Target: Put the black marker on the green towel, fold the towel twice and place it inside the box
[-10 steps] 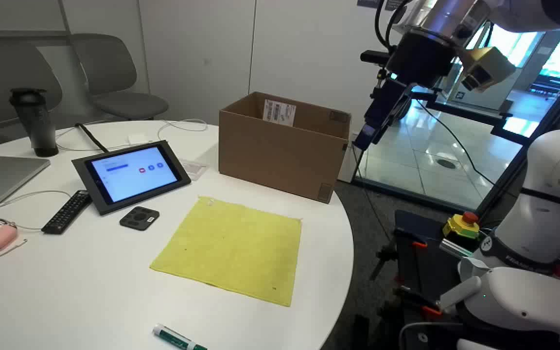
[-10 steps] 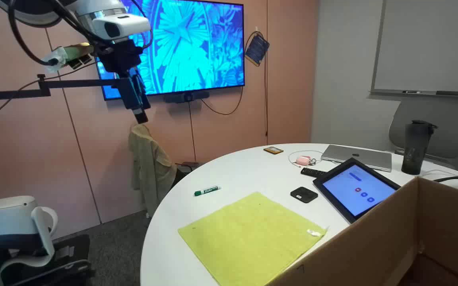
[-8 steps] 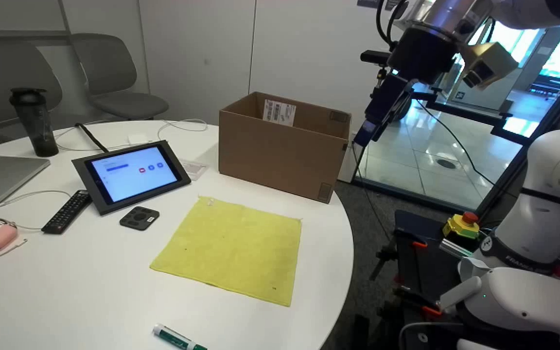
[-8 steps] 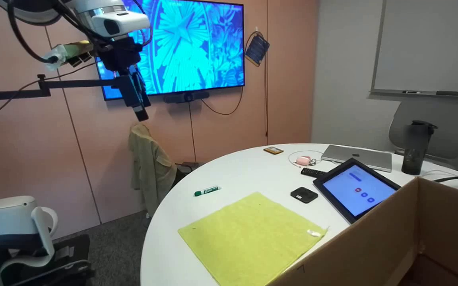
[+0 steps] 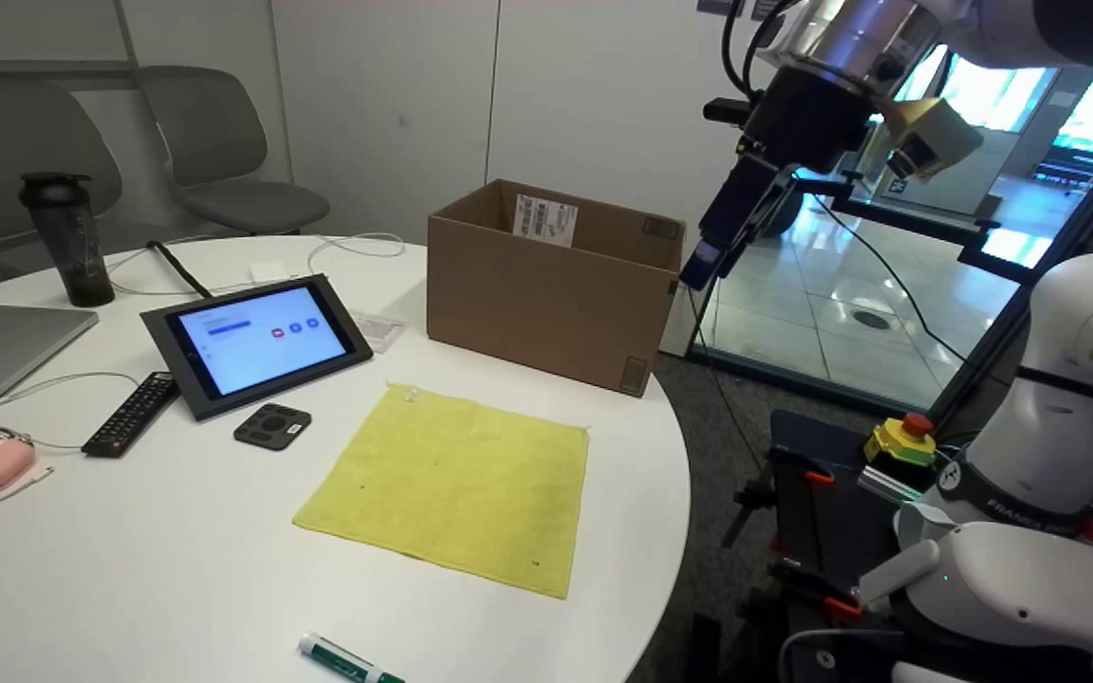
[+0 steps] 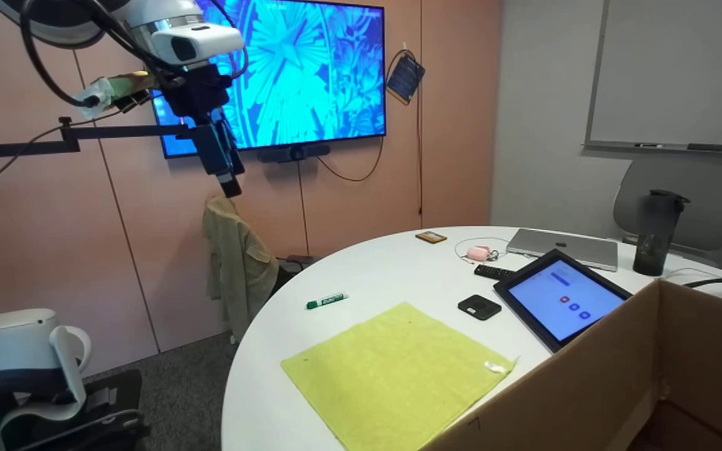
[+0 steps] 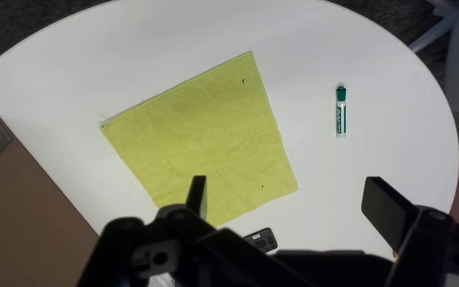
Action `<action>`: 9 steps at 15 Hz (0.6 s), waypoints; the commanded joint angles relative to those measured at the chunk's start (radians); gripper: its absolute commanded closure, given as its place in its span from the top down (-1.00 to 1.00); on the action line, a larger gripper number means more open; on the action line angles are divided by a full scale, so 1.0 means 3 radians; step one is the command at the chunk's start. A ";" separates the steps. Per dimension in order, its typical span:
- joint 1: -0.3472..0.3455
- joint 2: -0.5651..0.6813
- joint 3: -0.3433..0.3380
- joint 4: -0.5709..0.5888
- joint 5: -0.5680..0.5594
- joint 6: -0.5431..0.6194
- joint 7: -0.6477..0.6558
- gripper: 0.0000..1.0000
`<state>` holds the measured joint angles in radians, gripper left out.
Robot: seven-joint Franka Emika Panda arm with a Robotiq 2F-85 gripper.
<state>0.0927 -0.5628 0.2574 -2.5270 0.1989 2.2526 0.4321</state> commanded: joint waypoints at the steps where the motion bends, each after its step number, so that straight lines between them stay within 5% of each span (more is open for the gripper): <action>1: -0.0018 -0.0111 -0.0015 -0.0128 -0.0123 0.0148 0.0010 1.00; 9: 0.0030 -0.0388 0.0026 -0.0849 -0.0038 0.0382 0.0119 1.00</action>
<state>0.0821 -0.6074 0.2568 -2.6722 0.1747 2.3079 0.4388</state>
